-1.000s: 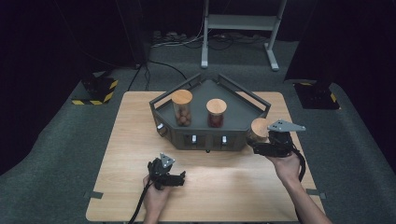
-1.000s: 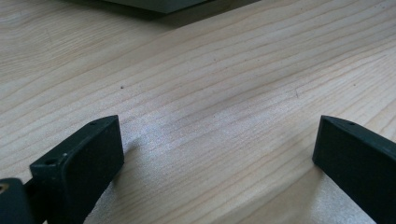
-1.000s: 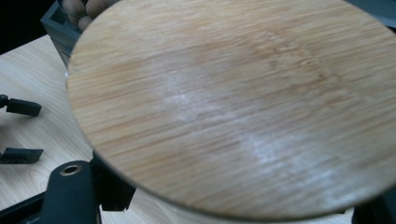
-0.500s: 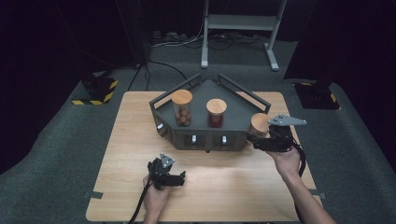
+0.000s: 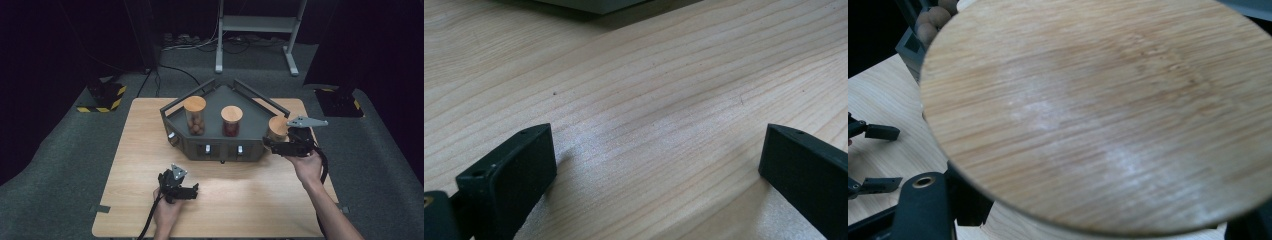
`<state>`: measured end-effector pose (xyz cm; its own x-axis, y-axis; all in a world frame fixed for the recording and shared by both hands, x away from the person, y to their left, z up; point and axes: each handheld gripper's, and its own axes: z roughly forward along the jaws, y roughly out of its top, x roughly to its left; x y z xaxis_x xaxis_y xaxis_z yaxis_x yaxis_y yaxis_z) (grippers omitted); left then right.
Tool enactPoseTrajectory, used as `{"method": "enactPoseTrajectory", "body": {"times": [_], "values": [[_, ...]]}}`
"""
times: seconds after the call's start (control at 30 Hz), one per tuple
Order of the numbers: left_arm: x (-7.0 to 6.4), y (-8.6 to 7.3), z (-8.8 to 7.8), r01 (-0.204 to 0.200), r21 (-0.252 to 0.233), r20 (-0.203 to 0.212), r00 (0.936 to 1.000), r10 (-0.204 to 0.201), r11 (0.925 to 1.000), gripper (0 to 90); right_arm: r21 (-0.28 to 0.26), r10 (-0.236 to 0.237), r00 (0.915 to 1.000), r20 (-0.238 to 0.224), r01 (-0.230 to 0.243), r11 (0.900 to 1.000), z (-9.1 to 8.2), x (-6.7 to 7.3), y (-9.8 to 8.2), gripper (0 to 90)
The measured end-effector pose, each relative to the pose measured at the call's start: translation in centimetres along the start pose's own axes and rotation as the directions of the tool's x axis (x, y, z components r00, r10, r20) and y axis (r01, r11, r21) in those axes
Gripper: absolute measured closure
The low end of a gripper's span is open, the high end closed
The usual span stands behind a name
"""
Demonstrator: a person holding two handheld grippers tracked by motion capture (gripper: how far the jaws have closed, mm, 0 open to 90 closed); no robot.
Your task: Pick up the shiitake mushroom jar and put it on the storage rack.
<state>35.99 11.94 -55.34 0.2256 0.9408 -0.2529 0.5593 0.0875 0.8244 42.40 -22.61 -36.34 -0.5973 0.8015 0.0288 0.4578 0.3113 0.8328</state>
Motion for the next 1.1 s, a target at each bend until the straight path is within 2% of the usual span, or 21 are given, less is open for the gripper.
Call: {"method": "enactPoseTrajectory", "body": {"times": [1.1], "values": [[0.0,0.0,0.0,0.0,0.001,0.0,1.0,0.0,1.0,1.9,0.01,-0.015,0.9999,-0.002,0.015,1.0,1.1,0.1,2.4,25.1]]}}
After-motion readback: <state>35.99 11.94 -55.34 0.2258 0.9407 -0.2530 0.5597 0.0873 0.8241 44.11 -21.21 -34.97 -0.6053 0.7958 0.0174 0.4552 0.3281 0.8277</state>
